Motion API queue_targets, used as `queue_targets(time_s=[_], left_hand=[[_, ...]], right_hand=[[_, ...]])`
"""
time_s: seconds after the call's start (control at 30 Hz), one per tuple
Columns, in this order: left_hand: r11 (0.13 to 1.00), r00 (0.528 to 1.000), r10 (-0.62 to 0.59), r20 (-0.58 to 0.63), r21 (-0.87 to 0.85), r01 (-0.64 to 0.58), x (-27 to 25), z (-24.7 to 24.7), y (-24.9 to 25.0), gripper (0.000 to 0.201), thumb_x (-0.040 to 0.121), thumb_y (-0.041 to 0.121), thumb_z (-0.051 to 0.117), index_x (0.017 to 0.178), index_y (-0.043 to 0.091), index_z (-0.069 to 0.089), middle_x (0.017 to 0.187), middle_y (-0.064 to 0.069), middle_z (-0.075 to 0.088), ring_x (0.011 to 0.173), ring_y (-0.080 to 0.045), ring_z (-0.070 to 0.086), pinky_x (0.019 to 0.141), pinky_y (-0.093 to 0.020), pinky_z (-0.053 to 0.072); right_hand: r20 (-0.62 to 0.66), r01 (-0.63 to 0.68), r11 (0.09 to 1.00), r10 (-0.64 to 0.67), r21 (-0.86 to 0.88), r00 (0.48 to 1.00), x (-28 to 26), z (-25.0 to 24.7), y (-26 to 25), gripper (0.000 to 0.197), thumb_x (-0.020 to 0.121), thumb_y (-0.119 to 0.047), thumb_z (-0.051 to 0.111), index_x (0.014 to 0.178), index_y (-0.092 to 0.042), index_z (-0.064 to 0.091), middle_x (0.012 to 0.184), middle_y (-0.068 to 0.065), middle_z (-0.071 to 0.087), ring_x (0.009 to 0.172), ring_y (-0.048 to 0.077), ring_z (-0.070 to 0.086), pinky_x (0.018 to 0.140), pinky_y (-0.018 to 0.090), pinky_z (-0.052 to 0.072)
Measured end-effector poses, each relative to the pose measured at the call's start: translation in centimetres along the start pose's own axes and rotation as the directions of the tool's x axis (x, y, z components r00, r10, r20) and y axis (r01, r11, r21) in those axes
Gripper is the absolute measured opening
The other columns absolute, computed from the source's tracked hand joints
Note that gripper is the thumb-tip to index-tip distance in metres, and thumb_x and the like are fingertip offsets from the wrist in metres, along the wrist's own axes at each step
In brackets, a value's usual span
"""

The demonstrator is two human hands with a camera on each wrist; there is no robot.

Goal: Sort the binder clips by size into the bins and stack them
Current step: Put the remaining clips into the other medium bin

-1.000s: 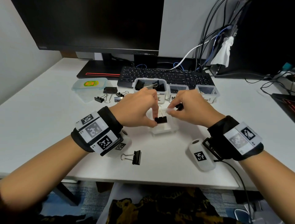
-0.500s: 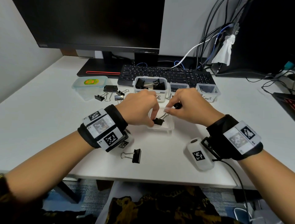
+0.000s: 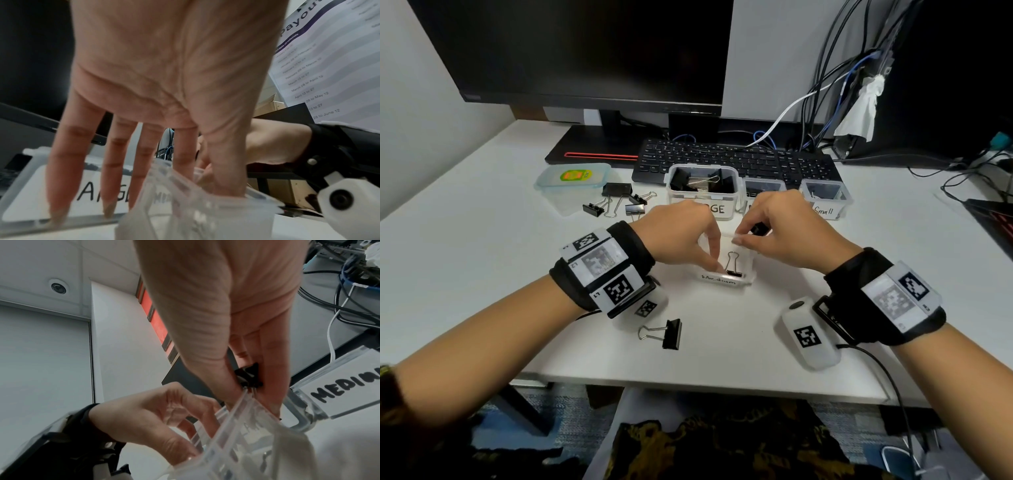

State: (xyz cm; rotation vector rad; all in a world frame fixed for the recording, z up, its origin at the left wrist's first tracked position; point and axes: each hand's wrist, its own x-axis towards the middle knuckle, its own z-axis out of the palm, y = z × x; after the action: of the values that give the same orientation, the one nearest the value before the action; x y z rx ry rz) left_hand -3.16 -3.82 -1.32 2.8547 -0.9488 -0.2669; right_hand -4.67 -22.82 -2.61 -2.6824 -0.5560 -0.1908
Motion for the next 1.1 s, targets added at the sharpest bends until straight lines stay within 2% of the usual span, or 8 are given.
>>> queue_targets(time_s=[0.17,0.3,0.4,0.57,0.7,0.77,0.87,1.1], left_hand=[[0.998,0.999,0.038,-0.010,-0.056,-0.039,0.2,-0.1,-0.3,0.030,0.077,0.054,0.071,0.097,0.031,0.073,0.102,0.010,0.057,0.090,-0.008,0.047,0.082,-0.034,0.047],[0.966,0.999,0.043,0.005,-0.255,-0.041,-0.1,-0.8,-0.9,0.046,0.070,0.058,0.074,0.100,0.023,0.074,0.101,0.010,0.065,0.083,0.000,0.063,0.078,-0.022,0.052],[0.963,0.998,0.059,0.004,-0.263,-0.056,-0.4,-0.5,-1.3,0.065,0.053,0.059,0.082,0.104,0.021,0.070,0.105,0.010,0.065,0.087,-0.003,0.066,0.082,-0.030,0.055],[0.944,0.988,0.068,-0.138,-0.311,-0.109,-0.2,0.2,-1.4,0.055,0.055,0.047,0.089,0.097,0.019,0.067,0.101,0.009,0.064,0.086,-0.007,0.065,0.079,-0.036,0.056],[0.931,0.982,0.081,-0.173,-0.337,-0.137,-0.1,0.0,-1.2,0.076,0.051,0.044,0.092,0.105,0.024,0.043,0.099,0.008,0.062,0.085,-0.009,0.065,0.075,-0.039,0.056],[0.937,0.985,0.090,-0.144,-0.323,-0.133,0.1,0.1,-1.4,0.076,0.051,0.044,0.092,0.107,0.026,0.044,0.102,0.008,0.061,0.088,-0.010,0.064,0.076,-0.039,0.055],[0.951,0.987,0.118,-0.109,-0.273,-0.144,0.3,0.4,-1.6,0.069,0.051,0.050,0.089,0.107,0.028,0.056,0.106,0.010,0.062,0.090,-0.009,0.064,0.078,-0.038,0.056],[0.963,0.993,0.114,-0.020,-0.243,-0.115,0.4,0.3,-1.8,0.058,0.056,0.048,0.088,0.108,0.029,0.069,0.107,0.014,0.068,0.088,-0.007,0.066,0.078,-0.032,0.056]], right_hand=[[-0.044,0.030,1.000,-0.029,0.002,0.999,0.0,-0.2,0.1,0.010,0.084,-0.028,0.074,0.087,-0.019,0.079,0.089,-0.004,0.064,0.076,0.014,0.059,0.073,0.034,0.052],[0.003,0.030,0.999,-0.030,0.037,1.000,-0.1,-0.6,0.6,0.012,0.085,-0.024,0.073,0.095,-0.020,0.079,0.087,-0.008,0.060,0.074,0.007,0.055,0.079,0.034,0.053],[0.007,0.052,0.996,-0.053,0.071,0.999,-0.4,-0.9,0.6,0.015,0.091,-0.019,0.066,0.101,-0.020,0.078,0.088,-0.007,0.062,0.076,0.007,0.057,0.081,0.032,0.052],[-0.106,0.027,0.992,-0.014,0.119,0.994,-0.6,-2.0,0.9,0.037,0.097,-0.007,0.050,0.128,-0.023,0.064,0.100,0.001,0.061,0.087,0.015,0.061,0.080,0.038,0.057],[-0.144,0.026,0.965,0.012,0.262,0.990,-1.3,-3.5,0.7,0.058,0.094,-0.004,0.058,0.143,-0.032,0.044,0.103,0.000,0.063,0.081,0.010,0.069,0.075,0.023,0.059],[-0.149,0.004,0.958,0.041,0.288,0.988,-1.6,-4.0,0.3,0.052,0.089,-0.008,0.067,0.135,-0.027,0.053,0.094,-0.006,0.062,0.077,0.006,0.068,0.074,0.019,0.057],[-0.139,-0.005,0.963,0.044,0.269,0.989,-2.1,-4.5,-0.5,0.029,0.082,-0.012,0.076,0.108,-0.022,0.070,0.084,-0.016,0.062,0.079,0.001,0.066,0.072,0.015,0.056],[-0.059,0.024,0.940,-0.004,0.341,0.998,-2.7,-4.0,-1.7,0.023,0.074,-0.003,0.081,0.090,-0.017,0.073,0.082,-0.007,0.071,0.075,0.007,0.068,0.070,0.020,0.058]])
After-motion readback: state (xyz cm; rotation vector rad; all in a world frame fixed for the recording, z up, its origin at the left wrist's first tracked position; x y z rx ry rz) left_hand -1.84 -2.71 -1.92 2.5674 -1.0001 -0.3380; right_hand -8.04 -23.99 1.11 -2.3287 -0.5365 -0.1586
